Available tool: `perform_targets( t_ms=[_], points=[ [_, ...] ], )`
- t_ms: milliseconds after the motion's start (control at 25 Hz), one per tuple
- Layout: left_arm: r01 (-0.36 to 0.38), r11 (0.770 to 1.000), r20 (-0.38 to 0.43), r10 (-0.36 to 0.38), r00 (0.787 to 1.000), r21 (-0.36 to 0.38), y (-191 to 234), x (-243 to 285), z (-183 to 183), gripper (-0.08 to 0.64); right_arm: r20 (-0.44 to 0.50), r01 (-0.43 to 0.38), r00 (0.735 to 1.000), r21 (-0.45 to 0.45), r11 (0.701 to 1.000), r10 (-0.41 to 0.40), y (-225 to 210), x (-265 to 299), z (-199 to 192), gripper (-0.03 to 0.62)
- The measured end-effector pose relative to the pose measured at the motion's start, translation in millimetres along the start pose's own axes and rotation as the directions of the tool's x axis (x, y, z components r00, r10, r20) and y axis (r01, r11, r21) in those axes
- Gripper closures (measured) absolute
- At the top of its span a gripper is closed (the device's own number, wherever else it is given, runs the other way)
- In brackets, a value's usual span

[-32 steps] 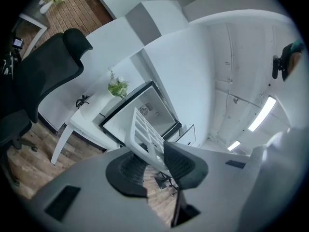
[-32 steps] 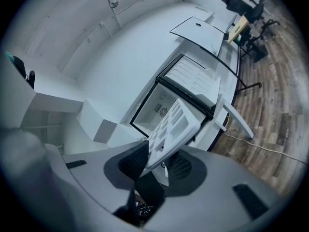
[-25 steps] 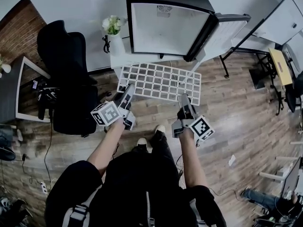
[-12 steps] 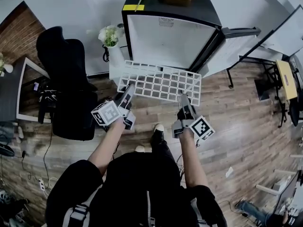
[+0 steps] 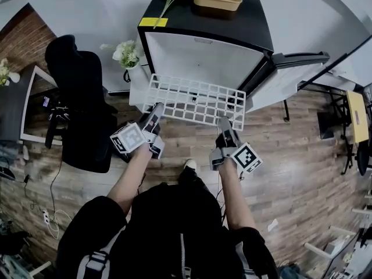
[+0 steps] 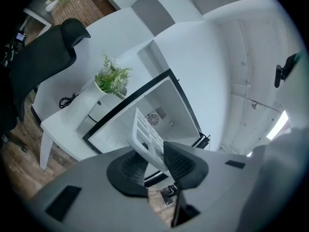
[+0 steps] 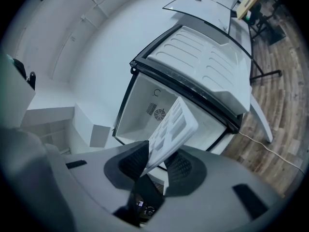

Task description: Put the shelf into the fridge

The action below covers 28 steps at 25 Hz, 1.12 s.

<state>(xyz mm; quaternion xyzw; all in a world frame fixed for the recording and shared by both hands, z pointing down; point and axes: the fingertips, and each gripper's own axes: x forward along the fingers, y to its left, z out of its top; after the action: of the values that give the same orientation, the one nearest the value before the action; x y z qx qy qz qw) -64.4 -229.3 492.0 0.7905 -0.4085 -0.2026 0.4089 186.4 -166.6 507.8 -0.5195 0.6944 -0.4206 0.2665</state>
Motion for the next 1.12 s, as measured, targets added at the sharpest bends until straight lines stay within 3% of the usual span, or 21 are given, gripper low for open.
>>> perform_targets(
  t_ms=[400,800,960,1120],
  points=[
    [-0.069,0.998,0.03,0.069,0.997,-0.013,13.8,21.2,-0.6,0.454,-0.082,-0.005,0.997,0.007,1.0,0.005,-23.9,29.1,12.4,0.5],
    [-0.038,0.999,0.031,0.039,0.999,-0.039,18.2,31.5,3.5,0.454,-0.09,0.014,0.996,0.001,1.0,-0.014,-27.7,39.5,13.6,0.5],
    [-0.075,0.997,0.017,0.075,0.997,-0.037,26.0,35.1,4.2,0.454,-0.079,-0.035,0.996,0.019,0.999,0.037,-20.2,48.4,16.6,0.5],
    [-0.041,0.998,0.027,0.043,0.999,-0.056,23.6,38.0,2.0,0.454,-0.087,0.021,0.996,-0.015,1.0,-0.022,-29.1,42.9,18.4,0.5]
  ],
)
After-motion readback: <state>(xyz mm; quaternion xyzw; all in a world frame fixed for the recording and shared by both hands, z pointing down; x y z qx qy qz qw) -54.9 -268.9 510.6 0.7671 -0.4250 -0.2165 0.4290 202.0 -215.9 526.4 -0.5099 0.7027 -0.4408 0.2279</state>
